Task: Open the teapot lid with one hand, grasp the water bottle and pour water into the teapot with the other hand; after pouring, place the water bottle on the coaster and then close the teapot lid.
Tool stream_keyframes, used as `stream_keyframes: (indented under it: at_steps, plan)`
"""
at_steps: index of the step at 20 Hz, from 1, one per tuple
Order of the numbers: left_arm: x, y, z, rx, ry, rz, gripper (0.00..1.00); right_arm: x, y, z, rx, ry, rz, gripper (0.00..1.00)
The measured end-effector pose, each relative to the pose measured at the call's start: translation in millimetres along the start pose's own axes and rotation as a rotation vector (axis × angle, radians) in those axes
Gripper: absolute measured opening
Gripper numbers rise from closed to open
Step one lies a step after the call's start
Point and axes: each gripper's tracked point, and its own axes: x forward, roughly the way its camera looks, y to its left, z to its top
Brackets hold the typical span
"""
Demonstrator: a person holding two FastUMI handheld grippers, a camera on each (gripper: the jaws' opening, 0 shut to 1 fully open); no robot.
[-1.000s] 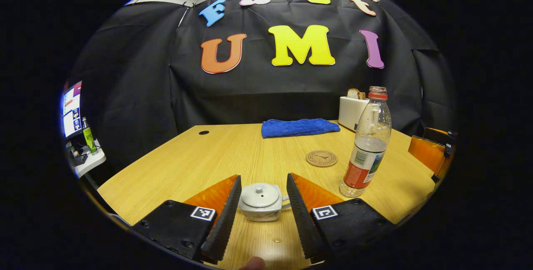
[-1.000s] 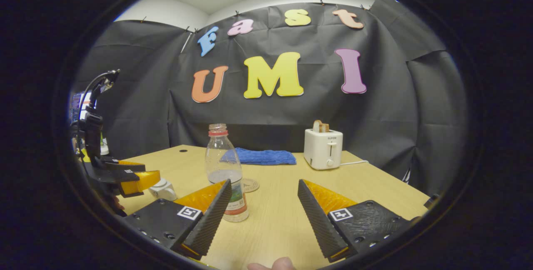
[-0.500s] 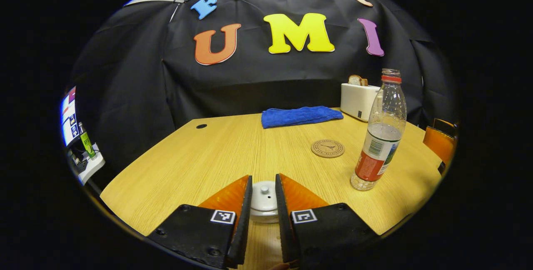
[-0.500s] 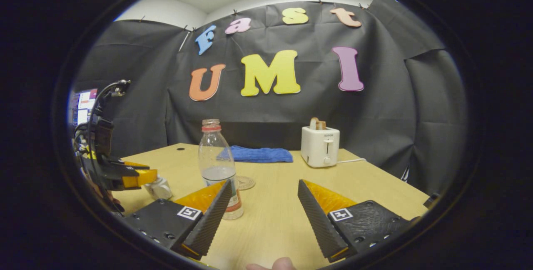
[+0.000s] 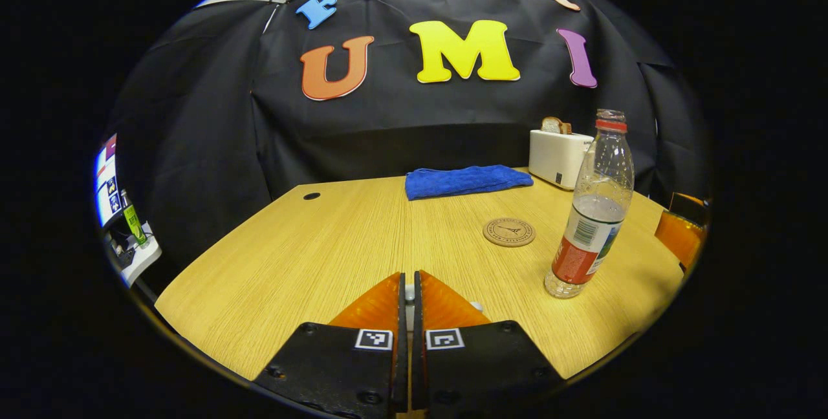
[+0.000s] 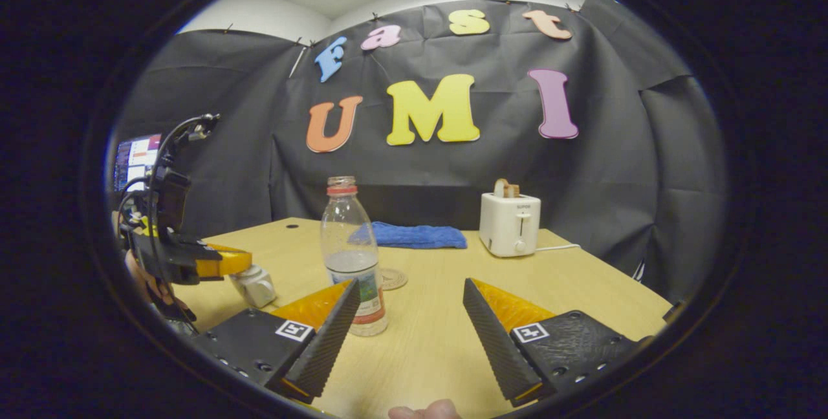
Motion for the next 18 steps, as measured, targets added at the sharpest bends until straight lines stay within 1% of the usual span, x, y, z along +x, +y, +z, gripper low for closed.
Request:
stream_keyframes:
  at_steps: [1, 4, 5, 7, 10, 15, 17, 18]
  plan:
    - [-3.5, 2.0, 4.0, -0.006, -0.013, 0.001, 0.04, 0.8, 5.1, -0.8, -0.002, 0.004, 0.011, 0.99]
    - [-15.2, 4.0, 21.7, -0.021, -0.069, 0.003, 0.04, 6.7, 22.2, -5.0, -0.003, 0.016, 0.057, 0.99]
    - [-18.2, 4.8, 26.7, -0.03, -0.084, 0.0, 0.04, 10.0, 26.4, -8.0, 0.001, 0.022, 0.069, 0.96]
    - [-28.4, 5.9, 33.2, -0.044, -0.11, -0.002, 0.04, 20.2, 34.5, -10.8, 0.013, 0.033, 0.087, 0.99]
    - [-39.4, 11.6, 36.7, -0.059, -0.133, 0.004, 0.04, 38.9, 46.2, -15.3, 0.052, 0.055, 0.111, 0.98]
    - [-52.1, 23.9, 35.8, -0.092, -0.141, 0.024, 0.04, 65.8, 58.2, -16.5, 0.083, 0.065, 0.123, 0.96]
    - [-53.7, 28.9, 34.3, -0.095, -0.142, 0.031, 0.04, 72.5, 60.6, -19.8, 0.077, 0.075, 0.117, 0.97]
    - [-54.4, 29.8, 33.4, -0.092, -0.142, 0.031, 0.04, 74.6, 60.5, -21.1, 0.075, 0.082, 0.112, 0.95]
